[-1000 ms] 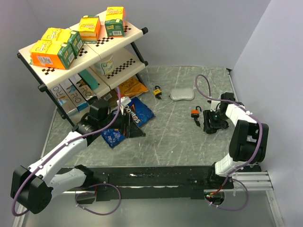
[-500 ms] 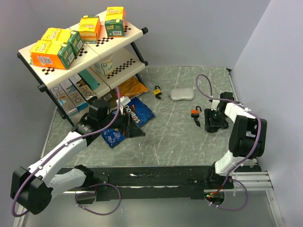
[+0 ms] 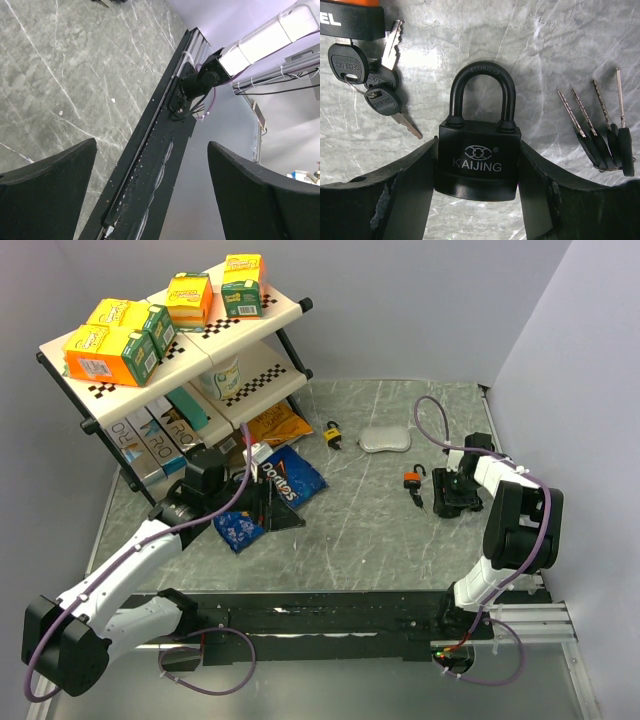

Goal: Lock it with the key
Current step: Place the lock at the center of the board, then pick up the lock from the center of the board.

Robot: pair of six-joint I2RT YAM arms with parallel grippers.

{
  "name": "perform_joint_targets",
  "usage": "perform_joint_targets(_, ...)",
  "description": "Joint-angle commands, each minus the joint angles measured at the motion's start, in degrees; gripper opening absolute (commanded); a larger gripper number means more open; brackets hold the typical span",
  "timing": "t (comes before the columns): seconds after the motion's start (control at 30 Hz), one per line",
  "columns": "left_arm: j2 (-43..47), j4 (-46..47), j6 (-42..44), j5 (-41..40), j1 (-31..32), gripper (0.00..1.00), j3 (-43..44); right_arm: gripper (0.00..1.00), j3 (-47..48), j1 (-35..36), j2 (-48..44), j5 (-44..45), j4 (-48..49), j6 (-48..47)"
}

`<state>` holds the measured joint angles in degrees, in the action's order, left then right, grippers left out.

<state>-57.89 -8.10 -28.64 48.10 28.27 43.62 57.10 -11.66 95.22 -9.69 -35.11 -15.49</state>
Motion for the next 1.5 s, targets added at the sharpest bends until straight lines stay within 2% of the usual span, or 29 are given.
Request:
perform_joint_targets(0.0, 1.0, 0.1, 2.4, 0.0, -0.8, 0.96, 1.6, 0.67, 3.3, -0.5, 0.5, 0.2, 0.4, 1.9)
perform_joint_targets(0.07, 1.1, -0.2, 2.7, 0.0, -1.0, 0.96, 2.0, 0.70, 4.2, -0.5, 0.7, 0.5, 0.1, 1.9)
perform_joint_targets(0.17, 1.0, -0.9, 3.2, -0.1, -1.2, 0.96, 2.5, 0.79, 4.9, -0.5, 0.8, 0.9, 0.0, 1.9)
perform_joint_targets(0.37, 1.5, -2.3, 4.2, 0.3, -1.7, 0.96, 3.7, 0.81, 6.3, -0.4, 0.5, -0.9, -1.4, 1.9)
perform_joint_targets(0.53, 2.4, -4.4, 6.0, 0.6, -2.0, 0.96, 5.9, 0.82, 7.9, -0.4, -3.9, -4.6, -2.7, 0.6)
perform_joint_targets(0.63, 3.2, -6.1, 6.6, -1.8, -2.8, 0.96, 8.1, 0.84, 9.0, 0.1, -6.7, -7.6, -2.9, -0.2)
perform_joint_targets(0.8, 7.3, -3.3, 4.0, -13.4, -3.2, 0.96, 8.8, 0.86, 11.1, 3.5, -8.6, -9.0, -3.3, 2.7)
perform_joint_targets(1.07, 5.9, -7.7, 3.9, -15.8, -3.2, 0.96, 11.7, 0.90, 12.5, 11.2, -3.6, -3.5, -0.8, 13.3)
perform_joint_targets(1.47, 6.8, -6.0, 3.3, -16.2, -3.2, 0.96, 9.8, 0.91, 13.0, 15.8, 4.9, 3.9, 3.5, 17.2)
